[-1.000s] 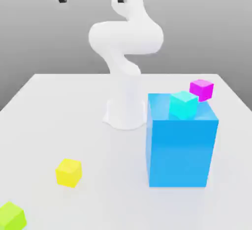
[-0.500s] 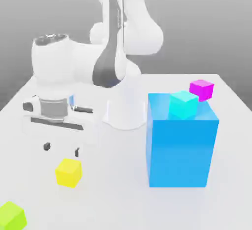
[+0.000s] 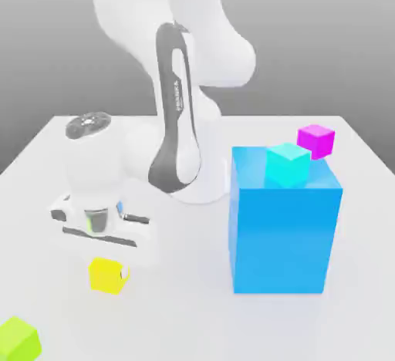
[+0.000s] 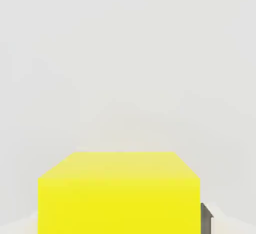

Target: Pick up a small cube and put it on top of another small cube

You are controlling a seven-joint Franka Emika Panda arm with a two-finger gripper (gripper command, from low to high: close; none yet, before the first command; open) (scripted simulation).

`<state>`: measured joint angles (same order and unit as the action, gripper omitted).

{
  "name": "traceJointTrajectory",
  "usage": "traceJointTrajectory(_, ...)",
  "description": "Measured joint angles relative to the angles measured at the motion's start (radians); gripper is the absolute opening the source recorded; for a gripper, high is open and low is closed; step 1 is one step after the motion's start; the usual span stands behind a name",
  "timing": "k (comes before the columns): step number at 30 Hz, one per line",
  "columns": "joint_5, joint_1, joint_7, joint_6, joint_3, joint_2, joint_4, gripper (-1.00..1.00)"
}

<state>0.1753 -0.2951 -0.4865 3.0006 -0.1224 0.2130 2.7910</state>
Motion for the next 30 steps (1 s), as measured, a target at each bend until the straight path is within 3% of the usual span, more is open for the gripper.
traceJointTrajectory(5,-0.148,0.013,-0.11,-0.14,-0.052,-0.169,0.027,-1.0)
traceJointTrajectory(7,-0.163,0.009,-0.138,-0.186,-0.055,-0.167,-0.021,-1.0)
traceJointTrajectory(22,-0.088,-0.017,-0.258,-0.495,-0.071,0.065,-0.557,-1.0)
traceJointTrajectory(26,-0.045,-0.036,-0.241,-0.415,-0.05,0.19,-0.599,-1.0)
traceJointTrajectory(27,-0.038,-0.04,-0.236,-0.394,-0.045,0.212,-0.601,1.0)
traceJointTrajectory(30,-0.038,-0.04,-0.236,-0.394,-0.045,0.212,-0.601,1.0)
